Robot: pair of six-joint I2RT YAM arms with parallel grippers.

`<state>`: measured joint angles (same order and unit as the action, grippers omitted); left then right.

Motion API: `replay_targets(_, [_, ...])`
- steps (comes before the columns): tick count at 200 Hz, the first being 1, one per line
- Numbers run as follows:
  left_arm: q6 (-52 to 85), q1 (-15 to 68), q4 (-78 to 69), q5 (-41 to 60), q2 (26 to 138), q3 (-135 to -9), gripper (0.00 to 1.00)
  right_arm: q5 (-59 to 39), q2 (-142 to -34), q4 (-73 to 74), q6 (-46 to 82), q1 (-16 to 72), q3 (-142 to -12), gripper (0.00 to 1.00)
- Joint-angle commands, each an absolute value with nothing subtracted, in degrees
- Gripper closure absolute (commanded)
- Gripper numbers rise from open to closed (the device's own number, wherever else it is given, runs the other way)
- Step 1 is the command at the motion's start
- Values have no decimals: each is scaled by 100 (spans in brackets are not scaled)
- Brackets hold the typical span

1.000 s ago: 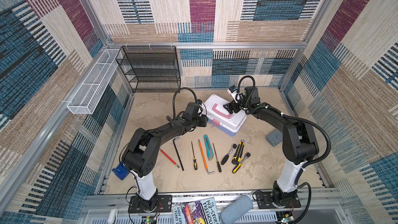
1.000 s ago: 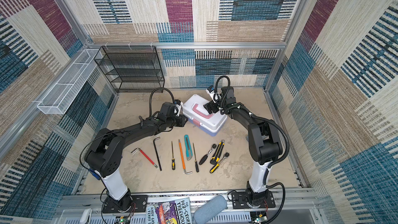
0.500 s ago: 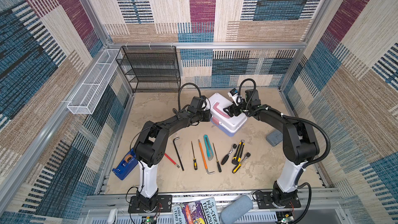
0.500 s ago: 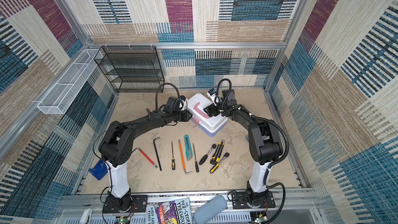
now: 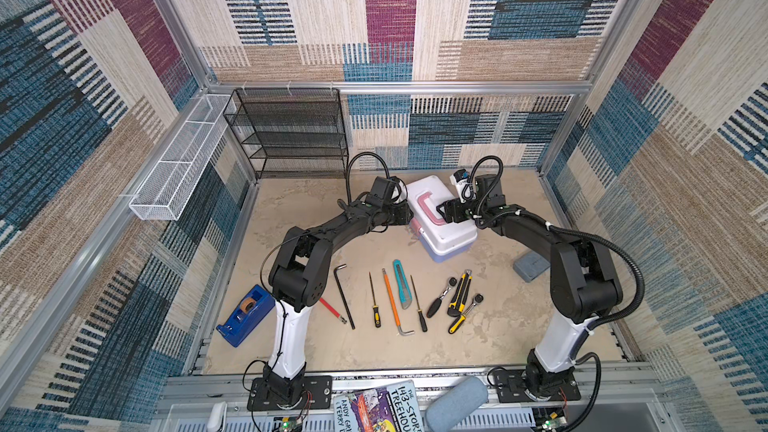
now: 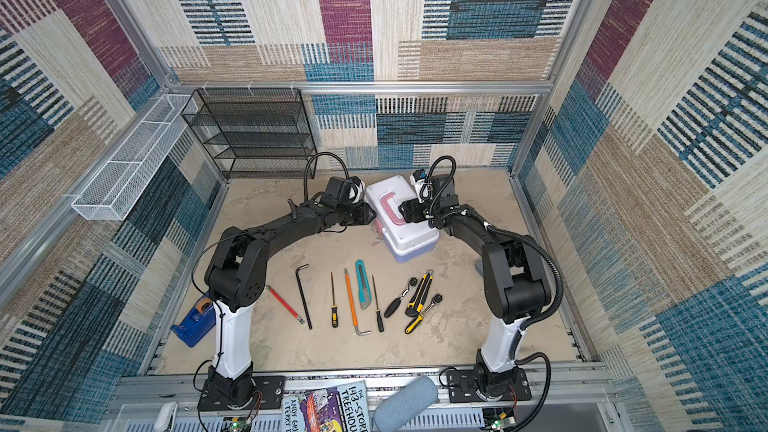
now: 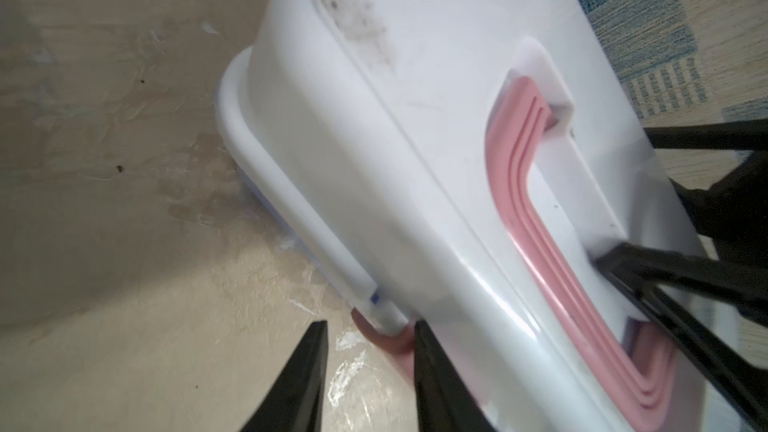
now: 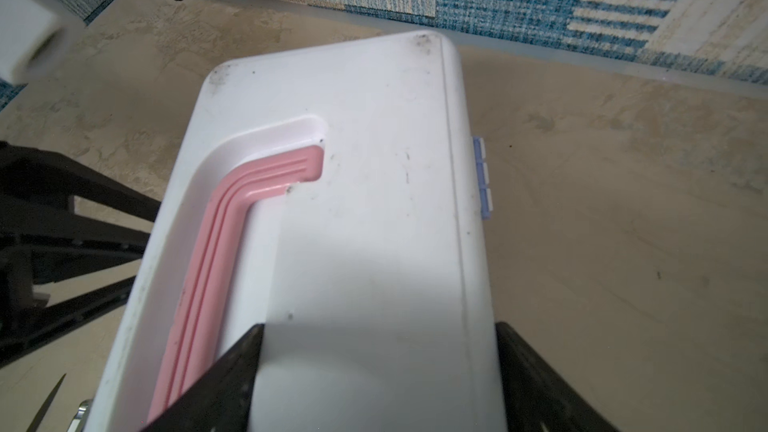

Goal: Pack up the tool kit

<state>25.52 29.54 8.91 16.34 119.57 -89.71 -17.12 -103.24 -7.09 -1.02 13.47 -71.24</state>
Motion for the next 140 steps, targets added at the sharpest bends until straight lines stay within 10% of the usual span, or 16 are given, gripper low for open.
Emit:
replay_targets(1, [2664,2958,744,1907,11741,-8677,58,-1754,-10262,-870,381,1386,-7240,16])
replay_targets(140, [3171,2888,152,2398,11166,-7588,54,-1592,-10740,-1383,-433,1483,-7620,21])
